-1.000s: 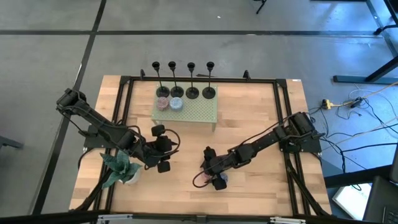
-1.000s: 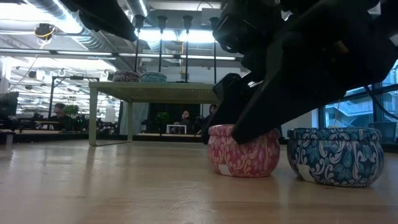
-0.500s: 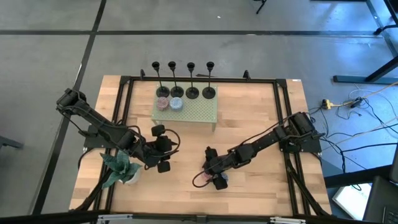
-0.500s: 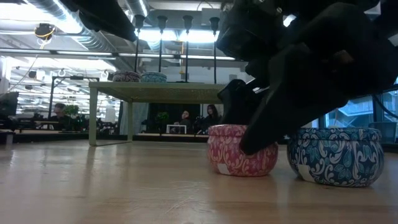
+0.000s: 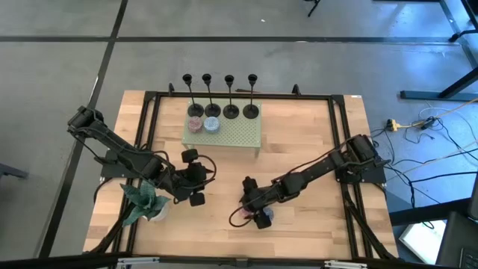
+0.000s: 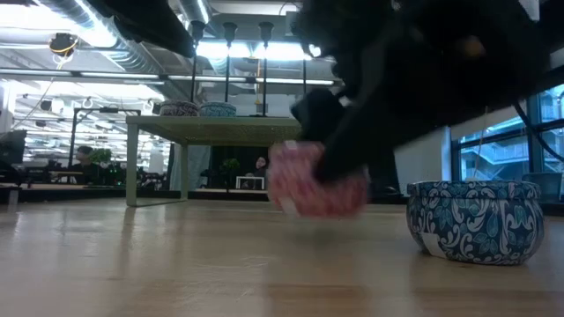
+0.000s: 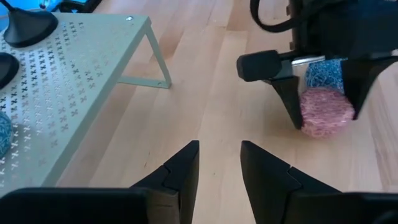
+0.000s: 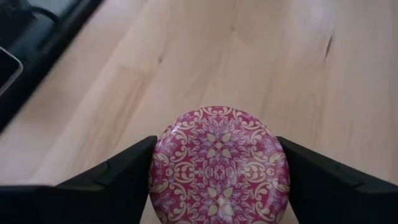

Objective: Pick & Place candle stick holders
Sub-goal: Align the pink scented candle with the light blue scented candle on the shelf, then align the blue scented candle with the pink scented candle on the shelf

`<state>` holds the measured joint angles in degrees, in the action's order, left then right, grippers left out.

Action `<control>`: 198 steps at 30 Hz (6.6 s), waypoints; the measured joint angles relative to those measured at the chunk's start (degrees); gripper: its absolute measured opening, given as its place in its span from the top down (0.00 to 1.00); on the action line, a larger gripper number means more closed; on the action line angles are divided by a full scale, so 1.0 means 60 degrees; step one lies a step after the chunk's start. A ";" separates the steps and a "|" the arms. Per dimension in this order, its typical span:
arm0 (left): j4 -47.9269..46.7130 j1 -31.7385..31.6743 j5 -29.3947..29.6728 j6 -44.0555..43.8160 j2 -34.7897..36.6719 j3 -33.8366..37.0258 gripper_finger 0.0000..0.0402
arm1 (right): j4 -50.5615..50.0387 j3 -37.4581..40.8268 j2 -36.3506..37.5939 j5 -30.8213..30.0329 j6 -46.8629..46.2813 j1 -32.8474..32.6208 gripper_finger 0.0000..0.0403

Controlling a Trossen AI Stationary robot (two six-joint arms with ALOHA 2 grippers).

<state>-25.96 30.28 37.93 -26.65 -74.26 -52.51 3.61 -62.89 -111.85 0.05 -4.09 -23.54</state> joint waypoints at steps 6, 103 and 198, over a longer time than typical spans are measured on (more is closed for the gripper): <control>-0.0003 0.0000 -0.0005 0.0144 0.0000 0.0000 0.73 | -0.2574 -0.1514 0.0004 0.0024 0.0608 0.0291 0.27; -0.0138 0.0000 0.0164 -0.0111 0.0000 0.0000 0.76 | -0.5986 -0.5998 0.0018 -0.0831 0.4519 0.5094 0.15; 0.0164 -0.0011 0.0601 -0.0439 0.0004 -0.0002 0.76 | -0.0735 0.2437 0.5326 -0.1002 -0.2045 -0.1507 0.92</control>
<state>-24.97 30.22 41.54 -29.28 -74.24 -52.53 -0.80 -48.26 -79.90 -5.96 -16.36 -32.59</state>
